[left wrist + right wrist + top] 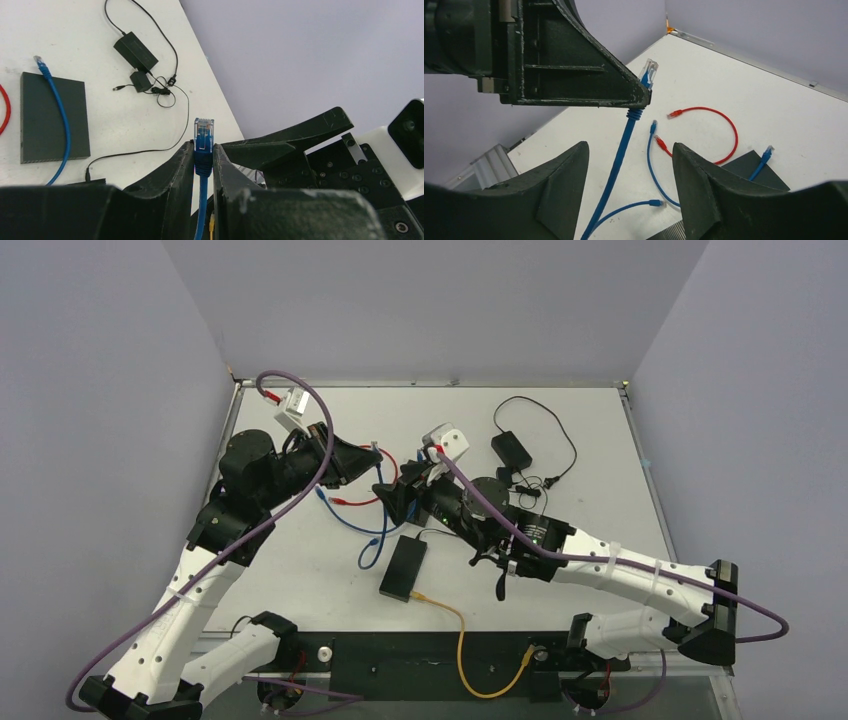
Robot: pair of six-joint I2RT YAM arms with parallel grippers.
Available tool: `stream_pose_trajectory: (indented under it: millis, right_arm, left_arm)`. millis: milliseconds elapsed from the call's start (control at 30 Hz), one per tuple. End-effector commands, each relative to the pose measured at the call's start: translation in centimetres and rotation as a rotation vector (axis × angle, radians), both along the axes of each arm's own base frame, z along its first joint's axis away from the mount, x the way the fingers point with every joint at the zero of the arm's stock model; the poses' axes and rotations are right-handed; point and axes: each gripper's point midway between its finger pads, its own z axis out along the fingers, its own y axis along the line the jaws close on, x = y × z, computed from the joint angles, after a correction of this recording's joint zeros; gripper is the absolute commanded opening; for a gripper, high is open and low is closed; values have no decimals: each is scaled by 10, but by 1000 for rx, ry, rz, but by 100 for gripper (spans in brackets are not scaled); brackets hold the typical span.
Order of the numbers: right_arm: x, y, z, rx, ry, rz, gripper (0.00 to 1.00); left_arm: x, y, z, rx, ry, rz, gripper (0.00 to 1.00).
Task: Insert the plug into the switch port
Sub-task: Pick up the connector from the center of the board.
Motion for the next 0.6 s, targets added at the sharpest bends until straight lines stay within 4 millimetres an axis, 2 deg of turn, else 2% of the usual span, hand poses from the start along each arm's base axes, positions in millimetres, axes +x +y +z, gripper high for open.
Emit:
stream_pose_trajectory:
  millis: [0, 100, 467, 533, 567]
  right_arm:
    - [8, -1, 12, 5, -9, -58, 56]
    - [13, 4, 6, -17, 3, -74, 50]
    - [20, 19, -6, -55, 20, -82, 39]
    - [21, 19, -9, -70, 25, -85, 28]
    - [21, 20, -12, -81, 27, -85, 14]
  left_arm:
    - [3, 9, 13, -17, -15, 68, 0]
    - [3, 9, 10, -21, 4, 72, 0]
    - [3, 8, 6, -34, 34, 77, 0]
    - [3, 8, 5, -35, 39, 74, 0]
    - [3, 8, 5, -36, 39, 74, 0]
